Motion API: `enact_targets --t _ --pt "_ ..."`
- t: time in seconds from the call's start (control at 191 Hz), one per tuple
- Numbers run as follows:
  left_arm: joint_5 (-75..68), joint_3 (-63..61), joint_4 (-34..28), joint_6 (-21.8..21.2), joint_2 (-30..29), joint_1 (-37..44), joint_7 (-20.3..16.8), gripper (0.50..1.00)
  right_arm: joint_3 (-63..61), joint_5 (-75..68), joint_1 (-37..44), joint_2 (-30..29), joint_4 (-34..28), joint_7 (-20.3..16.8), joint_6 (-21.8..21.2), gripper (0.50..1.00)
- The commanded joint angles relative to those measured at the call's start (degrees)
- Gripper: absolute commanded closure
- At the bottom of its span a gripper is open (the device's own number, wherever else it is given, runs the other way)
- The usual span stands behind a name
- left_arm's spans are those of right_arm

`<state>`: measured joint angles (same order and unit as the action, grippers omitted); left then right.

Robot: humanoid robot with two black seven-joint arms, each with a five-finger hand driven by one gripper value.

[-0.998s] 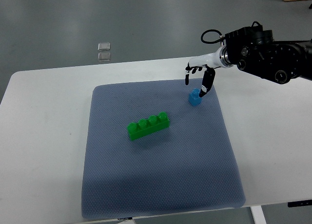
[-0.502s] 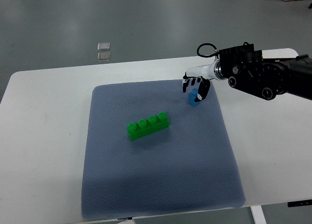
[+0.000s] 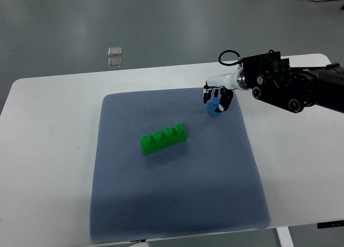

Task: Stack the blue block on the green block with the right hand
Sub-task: 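Close the right hand fingers around the blue block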

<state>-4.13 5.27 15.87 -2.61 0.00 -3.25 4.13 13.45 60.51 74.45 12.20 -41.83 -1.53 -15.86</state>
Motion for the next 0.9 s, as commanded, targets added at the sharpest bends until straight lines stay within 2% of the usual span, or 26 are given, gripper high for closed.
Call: enact_targets --t 0.0,0.256,0.355,0.408,0.413,0.429,0.544,0.549,0.737,0.894 --pt "0.00 0.01 -0.05 -0.02 0.00 0.00 0.00 0.500 0.00 0.05 -0.18 0.01 -0.01 0.04 -0.05 0.775" --pt "0.00 -0.08 -0.23 -0.02 0.00 0.00 0.00 0.500 0.00 0.49 -0.62 0.19 -0.01 0.22 -0.13 0.777" --pt "0.00 -0.08 -0.23 -0.02 0.00 0.00 0.00 0.500 0.00 0.49 -0.62 0.19 -0.01 0.22 -0.22 0.818" --pt "0.00 -0.08 -0.23 -0.02 0.00 0.00 0.00 0.500 0.00 0.49 -0.62 0.19 -0.01 0.22 -0.22 0.818" --pt "0.00 -0.08 -0.23 -0.02 0.00 0.00 0.00 0.500 0.09 0.57 -0.62 0.19 -0.01 0.22 -0.22 0.842" --pt "0.00 -0.08 -0.23 -0.02 0.00 0.00 0.00 0.500 0.09 0.66 -0.62 0.19 -0.09 0.22 -0.22 0.846" --pt "0.00 -0.08 -0.23 -0.02 0.00 0.00 0.00 0.500 0.09 0.66 -0.71 0.10 -0.01 0.22 -0.22 0.850" --pt "0.08 -0.08 -0.32 -0.02 0.00 0.00 0.00 0.500 0.17 0.75 -0.71 0.10 -0.01 0.22 -0.22 0.863" --pt "0.00 -0.08 -0.32 -0.02 0.00 0.00 0.00 0.500 0.09 2.24 -1.06 0.10 -0.01 0.74 0.04 0.895" --pt "0.00 -0.08 -0.32 -0.02 0.00 0.00 0.00 0.500 0.09 2.24 -0.80 0.28 -0.10 0.92 -0.05 0.904"
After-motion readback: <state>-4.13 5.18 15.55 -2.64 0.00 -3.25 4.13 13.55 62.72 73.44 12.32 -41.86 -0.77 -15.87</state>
